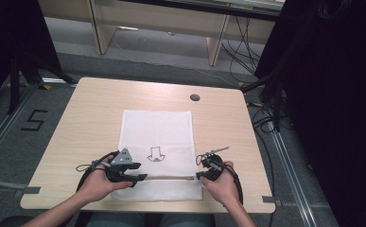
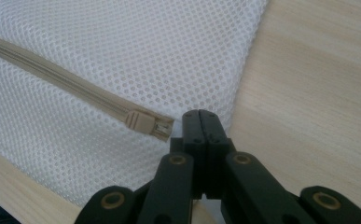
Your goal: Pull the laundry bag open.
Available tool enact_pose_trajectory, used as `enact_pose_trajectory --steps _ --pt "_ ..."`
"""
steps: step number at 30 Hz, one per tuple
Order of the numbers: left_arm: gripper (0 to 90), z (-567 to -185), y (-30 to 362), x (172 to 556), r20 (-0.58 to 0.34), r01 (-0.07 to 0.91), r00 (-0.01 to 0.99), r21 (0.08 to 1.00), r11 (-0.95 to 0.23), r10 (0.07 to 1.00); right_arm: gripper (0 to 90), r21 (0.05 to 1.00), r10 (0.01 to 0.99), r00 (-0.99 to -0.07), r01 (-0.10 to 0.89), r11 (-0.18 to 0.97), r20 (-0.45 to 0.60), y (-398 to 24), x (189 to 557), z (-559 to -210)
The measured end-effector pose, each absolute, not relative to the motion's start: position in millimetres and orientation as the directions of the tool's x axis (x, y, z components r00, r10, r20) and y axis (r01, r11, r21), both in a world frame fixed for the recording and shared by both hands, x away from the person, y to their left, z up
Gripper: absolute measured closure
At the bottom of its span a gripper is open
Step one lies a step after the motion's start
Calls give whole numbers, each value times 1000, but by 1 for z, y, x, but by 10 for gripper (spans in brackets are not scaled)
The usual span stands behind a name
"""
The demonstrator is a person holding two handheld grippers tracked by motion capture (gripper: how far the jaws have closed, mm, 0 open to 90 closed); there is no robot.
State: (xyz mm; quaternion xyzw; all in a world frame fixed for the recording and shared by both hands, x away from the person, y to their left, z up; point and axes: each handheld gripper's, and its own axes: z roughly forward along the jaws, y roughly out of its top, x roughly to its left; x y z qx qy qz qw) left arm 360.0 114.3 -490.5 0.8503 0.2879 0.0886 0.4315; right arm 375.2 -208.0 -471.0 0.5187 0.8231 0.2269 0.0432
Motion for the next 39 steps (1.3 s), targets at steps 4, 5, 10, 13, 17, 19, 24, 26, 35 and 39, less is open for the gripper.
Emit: enact_pose_trajectory --steps 4,5,10,13,17,19,24,26,35,39 --pt "505 -490 103 361 -98 394 839 788 -473 535 900 409 860 -485 825 389 161 -206 376 -475" --pt "508 -490 101 361 -101 394 842 787 -476 529 900 399 866 -473 834 382 159 -204 375 -476" --pt "531 -488 92 363 -97 382 852 787 -484 515 900 382 864 -478 837 392 161 -203 377 -481" --pt "540 -488 85 364 -87 371 858 785 -495 506 900 370 872 -460 849 378 165 -203 377 -482" --pt "538 -487 74 366 -87 363 869 780 -509 487 900 376 868 -477 837 398 142 -201 375 -481" --pt "538 -487 69 367 -78 352 875 781 -517 477 900 389 860 -493 824 413 131 -200 375 -482" --pt "552 -486 57 371 -87 349 884 777 -524 459 900 383 869 -477 833 400 130 -200 375 -482" --pt "553 -486 54 373 -82 345 886 772 -533 456 900 383 869 -477 833 399 131 -200 375 -482" --pt "554 -489 36 374 -88 330 904 767 -550 419 900 381 867 -477 835 397 141 -201 376 -482" --pt "567 -489 26 374 -80 313 914 762 -567 398 900 374 872 -467 842 388 147 -201 375 -482"
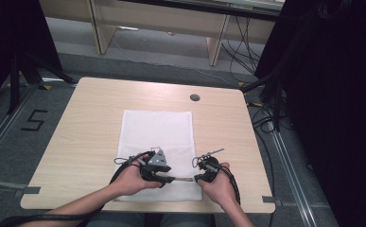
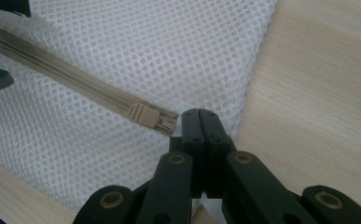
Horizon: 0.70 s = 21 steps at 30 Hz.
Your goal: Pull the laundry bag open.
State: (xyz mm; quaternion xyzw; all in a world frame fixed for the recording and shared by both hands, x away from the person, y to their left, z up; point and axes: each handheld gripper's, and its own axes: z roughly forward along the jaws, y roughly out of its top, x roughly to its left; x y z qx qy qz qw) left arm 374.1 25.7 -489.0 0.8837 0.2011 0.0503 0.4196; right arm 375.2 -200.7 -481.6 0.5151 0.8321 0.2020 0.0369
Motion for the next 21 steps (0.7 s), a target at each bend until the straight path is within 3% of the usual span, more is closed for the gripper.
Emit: enact_pose_trajectory --steps 21 --pt "654 -496 -9 375 -57 251 947 741 -622 315 900 381 865 -481 834 400 145 -202 376 -482"
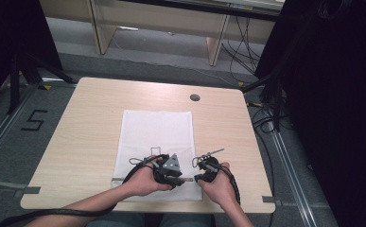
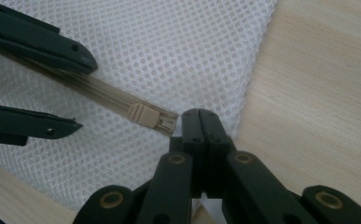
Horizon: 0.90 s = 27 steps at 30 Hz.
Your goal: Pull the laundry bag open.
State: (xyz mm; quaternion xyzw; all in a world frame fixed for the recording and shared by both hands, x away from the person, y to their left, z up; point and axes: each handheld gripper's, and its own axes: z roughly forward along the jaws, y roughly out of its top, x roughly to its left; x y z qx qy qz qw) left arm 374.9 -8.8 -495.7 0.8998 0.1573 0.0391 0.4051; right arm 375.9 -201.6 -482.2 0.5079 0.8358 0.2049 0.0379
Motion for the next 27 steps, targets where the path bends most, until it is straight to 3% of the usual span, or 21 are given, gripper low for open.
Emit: enact_pose_trajectory --steps 27 --pt "763 -507 -35 385 -51 226 959 726 -649 277 900 374 877 -456 848 376 152 -201 375 -482"
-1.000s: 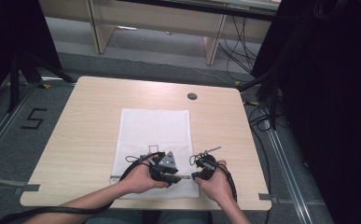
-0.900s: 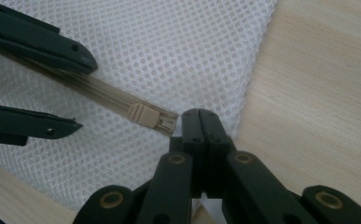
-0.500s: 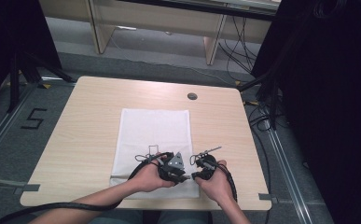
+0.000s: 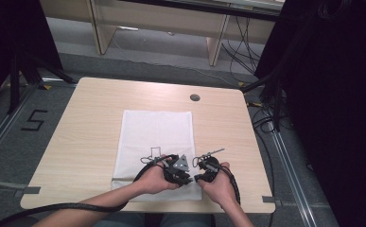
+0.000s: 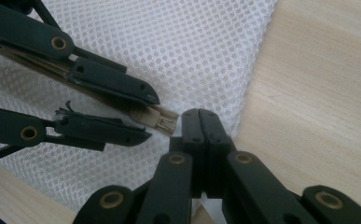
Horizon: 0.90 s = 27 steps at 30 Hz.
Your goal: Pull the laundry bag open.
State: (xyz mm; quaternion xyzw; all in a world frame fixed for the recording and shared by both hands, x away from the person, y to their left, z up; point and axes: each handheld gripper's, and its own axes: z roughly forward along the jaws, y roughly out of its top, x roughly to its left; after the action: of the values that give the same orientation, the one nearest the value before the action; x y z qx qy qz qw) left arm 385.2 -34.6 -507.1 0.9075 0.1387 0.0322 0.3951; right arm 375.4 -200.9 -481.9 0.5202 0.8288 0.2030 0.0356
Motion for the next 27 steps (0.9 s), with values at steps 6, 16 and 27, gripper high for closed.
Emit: enact_pose_trajectory --steps 6,16,27 --pt "794 -506 -37 384 -17 206 961 709 -675 276 900 377 875 -461 845 380 151 -201 376 -482" --pt "807 -502 -37 387 -91 285 945 700 -655 313 900 372 882 -446 853 367 152 -201 376 -483" --pt "810 -502 -39 388 -83 274 948 701 -658 306 900 372 882 -447 852 369 149 -201 376 -483"
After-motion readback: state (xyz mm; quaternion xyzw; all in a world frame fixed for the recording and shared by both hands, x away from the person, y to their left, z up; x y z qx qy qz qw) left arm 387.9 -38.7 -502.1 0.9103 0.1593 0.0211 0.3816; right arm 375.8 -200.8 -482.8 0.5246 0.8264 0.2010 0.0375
